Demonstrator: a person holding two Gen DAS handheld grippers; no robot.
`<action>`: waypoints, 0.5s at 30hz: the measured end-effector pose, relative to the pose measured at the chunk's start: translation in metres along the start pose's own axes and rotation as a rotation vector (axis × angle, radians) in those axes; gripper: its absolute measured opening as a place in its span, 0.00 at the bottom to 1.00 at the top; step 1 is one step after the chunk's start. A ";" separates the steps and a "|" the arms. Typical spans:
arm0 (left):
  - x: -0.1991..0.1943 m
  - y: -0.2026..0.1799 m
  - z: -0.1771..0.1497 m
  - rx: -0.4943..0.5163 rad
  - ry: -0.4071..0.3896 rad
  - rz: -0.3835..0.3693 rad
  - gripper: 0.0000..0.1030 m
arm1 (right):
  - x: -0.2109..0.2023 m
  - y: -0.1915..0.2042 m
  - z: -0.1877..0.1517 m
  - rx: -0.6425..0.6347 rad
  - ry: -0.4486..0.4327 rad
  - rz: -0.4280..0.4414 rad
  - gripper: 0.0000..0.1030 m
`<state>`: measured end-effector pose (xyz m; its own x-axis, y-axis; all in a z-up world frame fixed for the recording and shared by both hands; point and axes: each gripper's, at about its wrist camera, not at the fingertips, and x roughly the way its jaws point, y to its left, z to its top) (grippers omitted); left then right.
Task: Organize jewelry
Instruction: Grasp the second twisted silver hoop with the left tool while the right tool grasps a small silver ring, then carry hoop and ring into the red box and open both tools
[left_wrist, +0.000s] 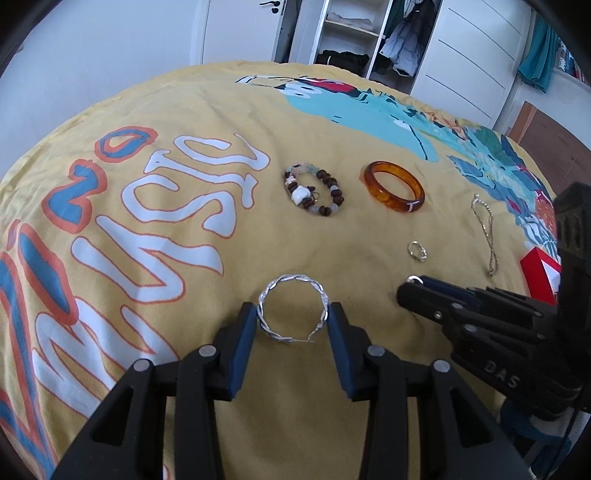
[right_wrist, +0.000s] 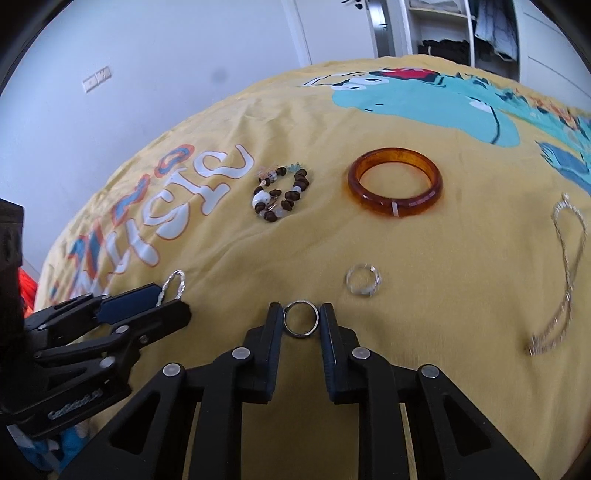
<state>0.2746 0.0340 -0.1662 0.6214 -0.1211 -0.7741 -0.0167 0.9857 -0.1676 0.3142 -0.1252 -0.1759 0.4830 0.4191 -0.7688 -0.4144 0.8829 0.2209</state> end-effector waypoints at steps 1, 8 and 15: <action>-0.003 -0.001 -0.001 0.002 0.000 0.002 0.36 | -0.005 0.000 -0.003 0.005 -0.001 0.002 0.19; -0.023 -0.016 -0.007 0.017 0.005 -0.003 0.36 | -0.065 -0.015 -0.033 0.069 -0.035 -0.017 0.19; -0.041 -0.076 -0.008 0.092 0.012 -0.097 0.36 | -0.153 -0.064 -0.054 0.149 -0.126 -0.099 0.19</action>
<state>0.2445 -0.0373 -0.1266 0.6070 -0.2168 -0.7646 0.1150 0.9759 -0.1854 0.2255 -0.2576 -0.1044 0.6124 0.3435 -0.7121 -0.2457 0.9388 0.2415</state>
